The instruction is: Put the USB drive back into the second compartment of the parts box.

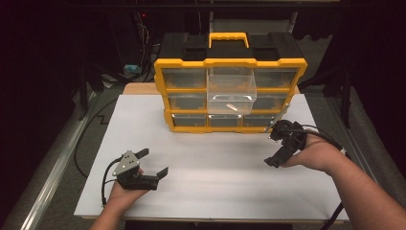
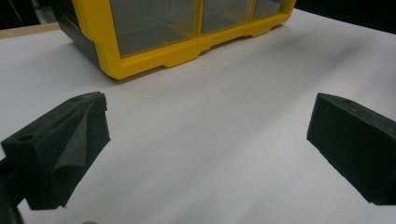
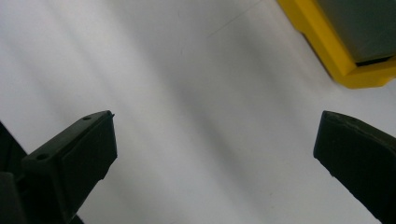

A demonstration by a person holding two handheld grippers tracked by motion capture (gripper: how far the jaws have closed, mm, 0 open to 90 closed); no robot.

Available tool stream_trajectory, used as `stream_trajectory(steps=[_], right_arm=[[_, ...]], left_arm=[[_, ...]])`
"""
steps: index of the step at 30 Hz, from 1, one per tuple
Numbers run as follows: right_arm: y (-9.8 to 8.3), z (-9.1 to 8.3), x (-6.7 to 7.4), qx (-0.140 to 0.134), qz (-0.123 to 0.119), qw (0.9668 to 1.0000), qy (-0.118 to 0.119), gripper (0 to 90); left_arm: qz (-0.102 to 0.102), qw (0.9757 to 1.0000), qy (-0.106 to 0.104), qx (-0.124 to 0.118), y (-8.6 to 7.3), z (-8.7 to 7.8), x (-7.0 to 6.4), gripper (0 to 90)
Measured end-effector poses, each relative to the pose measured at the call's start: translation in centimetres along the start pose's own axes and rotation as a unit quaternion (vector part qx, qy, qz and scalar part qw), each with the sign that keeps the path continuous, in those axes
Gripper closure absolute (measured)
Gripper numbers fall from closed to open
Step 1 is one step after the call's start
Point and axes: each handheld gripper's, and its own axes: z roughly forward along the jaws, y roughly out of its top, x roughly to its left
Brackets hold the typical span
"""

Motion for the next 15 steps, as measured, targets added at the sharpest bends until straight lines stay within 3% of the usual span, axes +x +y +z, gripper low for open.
stream_trajectory(steps=[9, 15], right_arm=[[-0.8, 4.8, 0.8, 0.013, 0.008, 0.9998, 0.009, 0.0], [-1.2, 7.2, 1.4, 0.004, 0.008, 0.9999, 0.006, 0.0]], left_arm=[[-0.001, 1.0, 0.001, 0.001, 0.0, 0.0, 0.0, 0.0], [-0.001, 1.0, 0.001, 0.002, 0.0, 0.1, 0.1, 0.0]])
